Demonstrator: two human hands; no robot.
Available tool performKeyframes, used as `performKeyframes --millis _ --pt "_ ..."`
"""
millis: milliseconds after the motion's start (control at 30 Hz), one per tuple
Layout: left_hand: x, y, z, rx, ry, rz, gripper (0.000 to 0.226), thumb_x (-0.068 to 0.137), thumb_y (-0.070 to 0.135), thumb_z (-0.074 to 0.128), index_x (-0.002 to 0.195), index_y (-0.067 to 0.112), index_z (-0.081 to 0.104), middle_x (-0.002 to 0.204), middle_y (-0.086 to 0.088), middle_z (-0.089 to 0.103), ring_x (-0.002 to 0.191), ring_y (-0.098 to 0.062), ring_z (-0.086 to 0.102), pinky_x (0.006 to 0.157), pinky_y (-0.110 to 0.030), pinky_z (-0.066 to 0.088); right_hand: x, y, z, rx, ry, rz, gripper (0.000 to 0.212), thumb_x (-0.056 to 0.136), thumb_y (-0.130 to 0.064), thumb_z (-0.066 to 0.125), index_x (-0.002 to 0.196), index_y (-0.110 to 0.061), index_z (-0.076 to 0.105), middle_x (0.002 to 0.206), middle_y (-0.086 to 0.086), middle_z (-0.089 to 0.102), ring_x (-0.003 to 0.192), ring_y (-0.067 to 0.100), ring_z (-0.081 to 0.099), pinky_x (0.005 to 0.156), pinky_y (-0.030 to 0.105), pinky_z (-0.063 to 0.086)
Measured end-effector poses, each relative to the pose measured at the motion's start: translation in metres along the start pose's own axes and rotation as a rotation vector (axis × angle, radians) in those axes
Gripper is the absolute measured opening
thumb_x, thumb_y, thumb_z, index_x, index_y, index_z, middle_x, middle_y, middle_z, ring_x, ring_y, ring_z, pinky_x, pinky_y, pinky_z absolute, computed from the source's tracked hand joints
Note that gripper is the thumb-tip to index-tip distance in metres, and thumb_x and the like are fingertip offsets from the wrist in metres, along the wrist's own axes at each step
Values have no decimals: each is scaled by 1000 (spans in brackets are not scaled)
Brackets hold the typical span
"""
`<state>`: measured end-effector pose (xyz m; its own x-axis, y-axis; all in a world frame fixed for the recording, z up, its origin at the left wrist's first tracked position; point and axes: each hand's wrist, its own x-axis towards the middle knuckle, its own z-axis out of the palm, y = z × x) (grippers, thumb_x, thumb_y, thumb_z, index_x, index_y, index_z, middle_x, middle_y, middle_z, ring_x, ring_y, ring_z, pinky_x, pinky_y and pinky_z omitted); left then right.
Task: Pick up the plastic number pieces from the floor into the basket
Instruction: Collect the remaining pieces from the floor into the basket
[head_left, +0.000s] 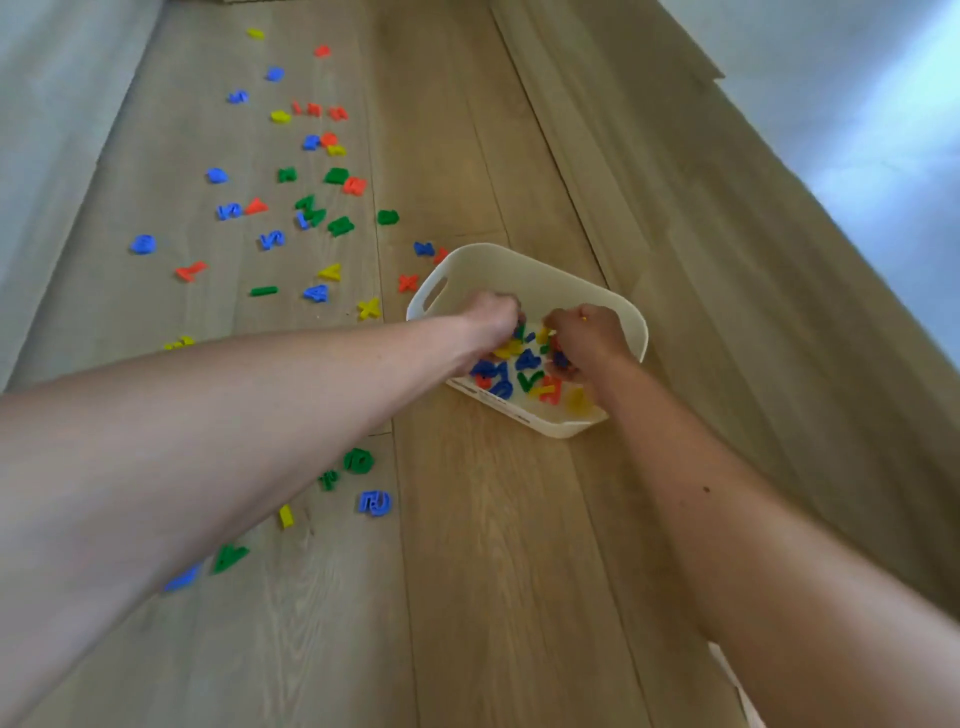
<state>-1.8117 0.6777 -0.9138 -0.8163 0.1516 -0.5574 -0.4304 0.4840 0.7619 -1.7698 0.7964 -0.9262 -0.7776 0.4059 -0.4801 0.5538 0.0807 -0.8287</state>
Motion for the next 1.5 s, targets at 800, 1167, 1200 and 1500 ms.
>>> performKeyframes --millis 800,1167,1200,1500 --pt "-88 -118 -236 -67 366 319 14 95 16 52 88 15 63 93 -9 69 83 -13 60 73 -26 44 -113 -24 136 -534 -404 -643 14 90 -10 62 95 -22 65 88 -10 67 80 5 64 71 16 49" --pt "-163 -242 -244 119 548 195 5 89 12 59 90 12 64 95 -2 66 91 -18 61 86 -34 48 -158 -2 230 -929 -902 -624 20 90 -15 65 108 -23 63 99 -5 60 81 12 62 70 28 51" --pt "-167 -252 -244 171 550 194 6 88 12 58 93 12 63 97 -2 64 95 -19 59 90 -36 47 -162 2 233 -927 -925 -647 22 90 -17 65 110 -23 62 102 -6 59 82 10 62 72 29 52" --pt "-218 -345 -270 758 713 -89 36 79 10 59 114 12 56 124 -9 51 107 -32 48 88 -43 43 -201 42 293 -1192 -1019 -1141 41 84 -20 65 123 -20 54 114 2 52 96 22 56 72 33 46"
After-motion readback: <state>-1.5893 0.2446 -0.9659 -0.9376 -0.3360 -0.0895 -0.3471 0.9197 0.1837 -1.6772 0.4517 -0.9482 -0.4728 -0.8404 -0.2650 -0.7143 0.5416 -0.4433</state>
